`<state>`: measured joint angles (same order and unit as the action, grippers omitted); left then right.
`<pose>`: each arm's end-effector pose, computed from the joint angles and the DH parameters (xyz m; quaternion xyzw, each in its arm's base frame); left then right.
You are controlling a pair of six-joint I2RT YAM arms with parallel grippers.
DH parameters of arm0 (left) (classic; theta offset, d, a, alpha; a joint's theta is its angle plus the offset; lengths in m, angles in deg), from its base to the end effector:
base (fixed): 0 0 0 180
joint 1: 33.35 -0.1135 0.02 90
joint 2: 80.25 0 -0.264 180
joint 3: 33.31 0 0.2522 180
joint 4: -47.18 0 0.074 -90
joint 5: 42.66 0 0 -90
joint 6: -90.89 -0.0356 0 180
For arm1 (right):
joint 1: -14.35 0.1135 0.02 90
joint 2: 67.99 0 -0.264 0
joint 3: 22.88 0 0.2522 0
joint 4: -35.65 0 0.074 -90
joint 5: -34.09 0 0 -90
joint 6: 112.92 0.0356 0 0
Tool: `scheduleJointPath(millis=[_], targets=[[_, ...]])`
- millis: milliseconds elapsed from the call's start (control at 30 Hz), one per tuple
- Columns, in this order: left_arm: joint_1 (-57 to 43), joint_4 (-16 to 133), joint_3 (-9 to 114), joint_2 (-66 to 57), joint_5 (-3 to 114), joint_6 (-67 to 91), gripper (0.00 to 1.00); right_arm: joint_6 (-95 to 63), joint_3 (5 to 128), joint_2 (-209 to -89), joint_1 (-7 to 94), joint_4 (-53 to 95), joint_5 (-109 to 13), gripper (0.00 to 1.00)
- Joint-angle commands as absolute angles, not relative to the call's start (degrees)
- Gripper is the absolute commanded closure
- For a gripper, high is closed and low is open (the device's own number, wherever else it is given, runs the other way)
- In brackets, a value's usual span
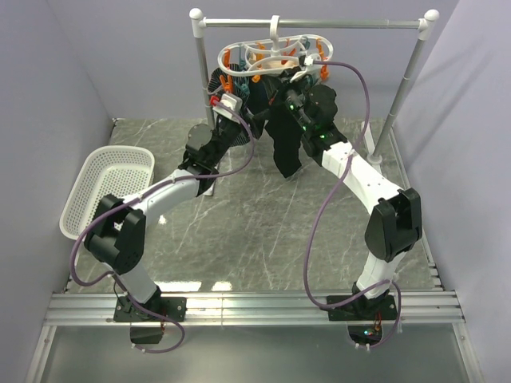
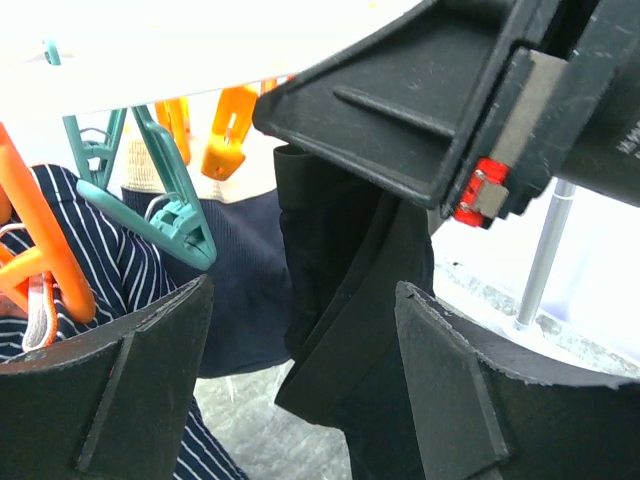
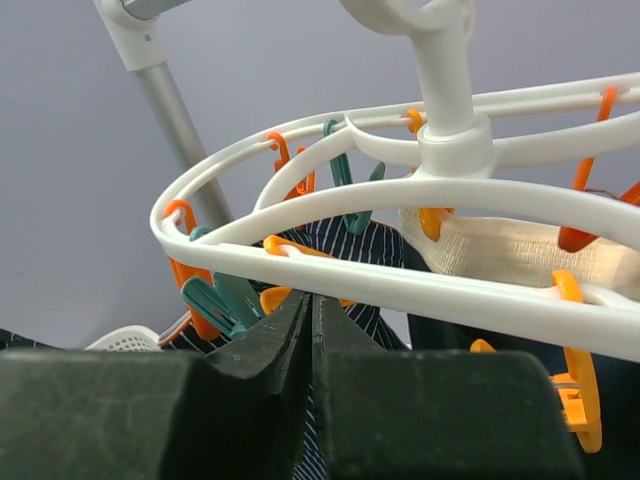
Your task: Clip the underwear to the hanger
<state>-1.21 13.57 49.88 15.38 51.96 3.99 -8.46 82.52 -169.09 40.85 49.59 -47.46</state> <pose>0.3323 -0.2122 0.3614 0.1738 0.5383 -0.2712 0.7787 0.3789 0.1948 0.4257 -0.1207 0.5750 0.3232 0.7419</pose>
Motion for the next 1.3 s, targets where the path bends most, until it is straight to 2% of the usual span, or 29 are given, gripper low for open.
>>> scheduleJointPath(millis=[0, 67, 400, 600, 833, 933, 967, 1067, 1233, 1267], targets=[[-2.06, 11.37, 53.05, 16.51, 51.38, 4.58, 0.22, -7.45, 85.19, -167.57, 41.15, 50.19, -46.59, 0.96], [-2.32, 11.2, 53.14, 16.69, 51.47, 4.59, 0.22, -7.54, 84.84, -167.13, 41.15, 50.02, -46.59, 1.0], [-2.67, 10.59, 56.39, 19.5, 49.28, 1.51, 0.21, -6.93, 83.96, -164.41, 40.8, 47.12, -44.93, 1.0], [-2.94, 4.01, 57.97, 23.62, 47.51, -5.77, 0.19, -6.31, 83.43, -163.44, 40.71, 46.24, -44.57, 1.0], [-3.99, -2.32, 62.71, 28.55, 50.32, -5.96, 0.18, -5.7, 83.61, -162.65, 40.36, 45.45, -44.92, 1.0], [-4.08, -3.82, 63.77, 29.35, 52.52, -4.82, 0.19, -5.34, 83.43, -162.03, 40.01, 45.18, -45.27, 0.92], [-4.17, -4.35, 63.6, 29.26, 53.74, -4.56, 0.2, -5.34, 83.34, -161.69, 39.84, 45.01, -45.36, 0.87], [-4.08, -5.32, 62.99, 29.26, 55.15, -3.06, 0.22, -4.73, 83.08, -161.33, 39.22, 45.27, -45.28, 0.81], [-4.08, -6.47, 62.1, 28.73, 57.35, -0.16, 0.26, -4.11, 82.73, -160.98, 38.69, 45.18, -43.96, 0.8], [-4.17, -7.16, 61.93, 28.73, 57.71, 0.1, 0.29, -4.11, 82.55, -160.8, 38.61, 45.27, -43.96, 0.8]])
